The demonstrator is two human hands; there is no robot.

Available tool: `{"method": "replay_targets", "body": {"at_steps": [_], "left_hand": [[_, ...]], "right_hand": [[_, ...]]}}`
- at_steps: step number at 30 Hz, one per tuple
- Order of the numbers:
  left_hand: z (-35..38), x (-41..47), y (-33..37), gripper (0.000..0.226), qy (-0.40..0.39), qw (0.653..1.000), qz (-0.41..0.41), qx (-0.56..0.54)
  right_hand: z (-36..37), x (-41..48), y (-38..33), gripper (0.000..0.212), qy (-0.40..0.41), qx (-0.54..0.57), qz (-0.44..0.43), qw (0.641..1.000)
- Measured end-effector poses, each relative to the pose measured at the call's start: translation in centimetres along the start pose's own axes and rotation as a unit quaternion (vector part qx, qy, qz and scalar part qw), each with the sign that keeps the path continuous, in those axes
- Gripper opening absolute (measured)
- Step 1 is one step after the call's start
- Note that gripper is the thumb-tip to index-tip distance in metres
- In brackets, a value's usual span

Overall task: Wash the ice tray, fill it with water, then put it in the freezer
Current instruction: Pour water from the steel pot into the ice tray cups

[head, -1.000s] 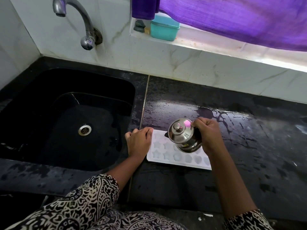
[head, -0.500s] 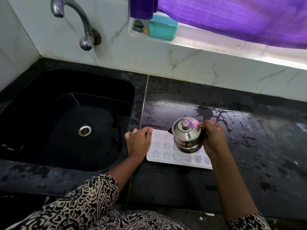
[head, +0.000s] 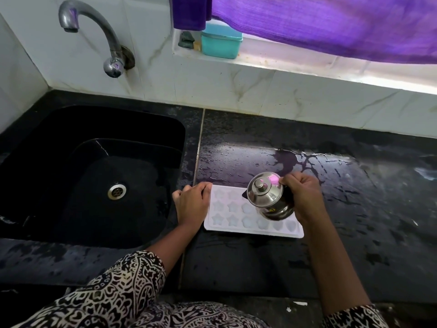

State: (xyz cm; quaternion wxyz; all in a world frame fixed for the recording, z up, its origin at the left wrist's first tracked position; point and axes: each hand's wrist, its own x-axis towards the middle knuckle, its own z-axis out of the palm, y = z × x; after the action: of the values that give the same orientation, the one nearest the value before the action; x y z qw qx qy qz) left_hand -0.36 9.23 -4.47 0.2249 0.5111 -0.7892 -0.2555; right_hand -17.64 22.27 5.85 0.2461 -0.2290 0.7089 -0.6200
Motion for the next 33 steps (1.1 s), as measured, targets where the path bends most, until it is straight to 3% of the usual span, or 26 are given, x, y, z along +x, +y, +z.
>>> {"method": "replay_targets", "body": {"at_steps": [7,11,15,33], "left_hand": [[0.3,0.1,-0.2,0.029,0.000,1.000,0.001,0.001],[0.3,0.1,-0.3,0.043,0.000,1.000,0.004,0.007],[0.4,0.1,-0.4,0.032,0.001,1.000,0.004,0.011],[0.3,0.1,-0.2,0.027,0.004,1.000,0.000,0.003]], "right_hand": [[-0.1,-0.3,-0.4,0.036,-0.006,-0.041,-0.014,0.999],[-0.3,-0.3,-0.6,0.035,-0.007,-0.055,-0.010,0.998],[-0.4,-0.2,-0.8,0.021,-0.011,-0.068,-0.011,0.998],[-0.6,0.1,-1.0,0.026,-0.013,-0.079,-0.016,0.997]]}}
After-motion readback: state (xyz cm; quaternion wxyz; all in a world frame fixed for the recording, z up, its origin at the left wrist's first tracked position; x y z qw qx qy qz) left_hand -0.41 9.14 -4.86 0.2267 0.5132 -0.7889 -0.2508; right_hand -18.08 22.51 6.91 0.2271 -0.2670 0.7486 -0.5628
